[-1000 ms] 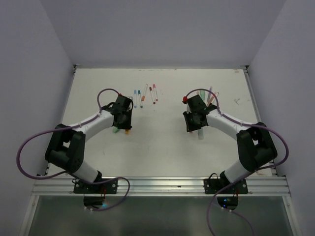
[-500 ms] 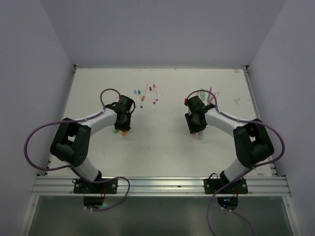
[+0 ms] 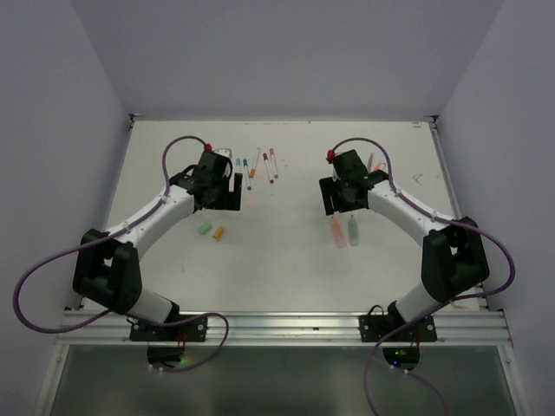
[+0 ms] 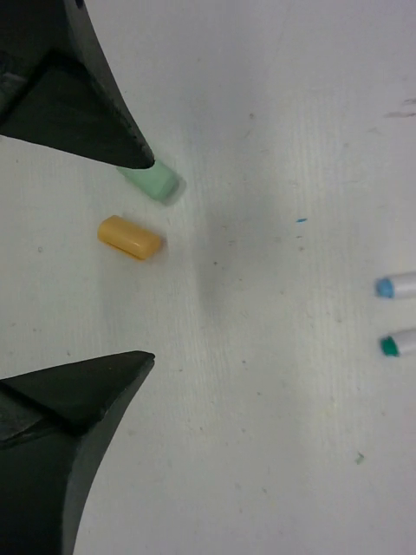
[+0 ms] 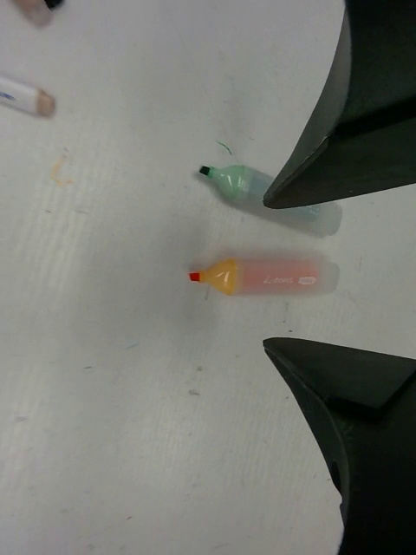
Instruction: Open the pen caps
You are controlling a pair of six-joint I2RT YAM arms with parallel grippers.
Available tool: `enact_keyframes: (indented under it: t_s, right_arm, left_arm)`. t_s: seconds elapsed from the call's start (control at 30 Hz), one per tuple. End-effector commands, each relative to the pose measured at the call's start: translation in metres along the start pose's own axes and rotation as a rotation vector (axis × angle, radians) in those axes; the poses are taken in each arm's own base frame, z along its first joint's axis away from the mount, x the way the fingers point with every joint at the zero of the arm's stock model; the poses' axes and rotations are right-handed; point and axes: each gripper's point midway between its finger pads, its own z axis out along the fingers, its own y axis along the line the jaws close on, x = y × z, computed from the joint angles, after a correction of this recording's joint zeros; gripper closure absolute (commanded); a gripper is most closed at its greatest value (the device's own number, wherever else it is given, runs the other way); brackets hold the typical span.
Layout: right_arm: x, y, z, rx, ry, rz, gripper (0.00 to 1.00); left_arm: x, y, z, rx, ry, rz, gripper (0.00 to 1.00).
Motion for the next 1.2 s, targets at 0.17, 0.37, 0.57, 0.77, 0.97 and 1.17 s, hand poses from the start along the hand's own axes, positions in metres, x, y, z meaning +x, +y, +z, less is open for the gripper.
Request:
enact_keyframes:
  t_s: [0.17, 0.37, 0.57, 0.77, 0.97, 1.17]
  right_arm:
    - [-0.092, -0.04, -0.006, 0.061, -0.19, 0.149, 0.23]
    - [-0.118, -0.072, 0.034, 0.078, -0.176, 0.228, 0.27]
    - [-0.117, -0.084, 0.083, 0.072, -0.104, 0.253, 0.39]
    - [-0.113, -0.086, 0.112, 0.081, -0.063, 0.242, 0.45]
    - [-0.102, -0.086, 0.127, 0.093, -0.01, 0.232, 0.59]
    - [-0.102, -0.067, 0.128, 0.007, -0.022, 0.198, 0.98]
  left_arm:
    - [-0.081, -0.002, -0.067, 0.057, -0.361, -0.06, 0.0]
    - [-0.089, 0.012, -0.084, 0.044, -0.54, -0.072, 0.0]
    - [-0.083, 0.013, -0.083, 0.061, -0.588, -0.054, 0.0]
    - [-0.083, 0.005, -0.078, 0.1, -0.578, -0.035, 0.0]
    - [-0.084, -0.005, -0.08, 0.155, -0.583, -0.028, 0.0]
    - [-0.088, -0.023, -0.088, 0.259, -0.584, -0.041, 0.0]
